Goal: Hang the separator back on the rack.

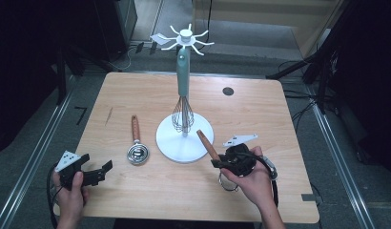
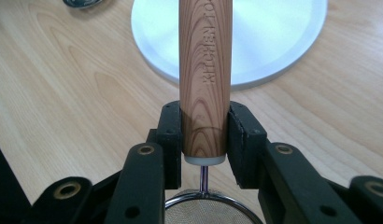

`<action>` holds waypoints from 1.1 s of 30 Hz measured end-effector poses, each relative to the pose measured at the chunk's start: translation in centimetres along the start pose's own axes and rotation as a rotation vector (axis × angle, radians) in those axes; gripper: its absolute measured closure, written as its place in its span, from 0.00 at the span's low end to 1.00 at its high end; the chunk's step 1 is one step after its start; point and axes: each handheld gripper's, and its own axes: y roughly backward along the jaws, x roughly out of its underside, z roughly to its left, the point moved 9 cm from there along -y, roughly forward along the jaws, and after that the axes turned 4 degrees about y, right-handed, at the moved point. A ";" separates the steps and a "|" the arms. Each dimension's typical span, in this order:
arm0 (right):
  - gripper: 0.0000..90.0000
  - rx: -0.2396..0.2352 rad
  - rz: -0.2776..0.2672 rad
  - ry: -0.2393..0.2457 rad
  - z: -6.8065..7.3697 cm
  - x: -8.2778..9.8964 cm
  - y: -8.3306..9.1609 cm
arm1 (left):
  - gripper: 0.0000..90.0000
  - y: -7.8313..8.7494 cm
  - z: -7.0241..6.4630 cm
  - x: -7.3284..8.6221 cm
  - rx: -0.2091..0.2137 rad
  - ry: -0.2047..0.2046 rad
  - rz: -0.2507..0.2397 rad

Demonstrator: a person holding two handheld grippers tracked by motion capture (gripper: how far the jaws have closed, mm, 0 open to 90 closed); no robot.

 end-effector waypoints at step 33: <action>0.78 0.116 -0.434 -0.008 0.0 -4.4 5.7 | 0.00 0.3 0.0 -0.1 -0.040 -0.016 -0.041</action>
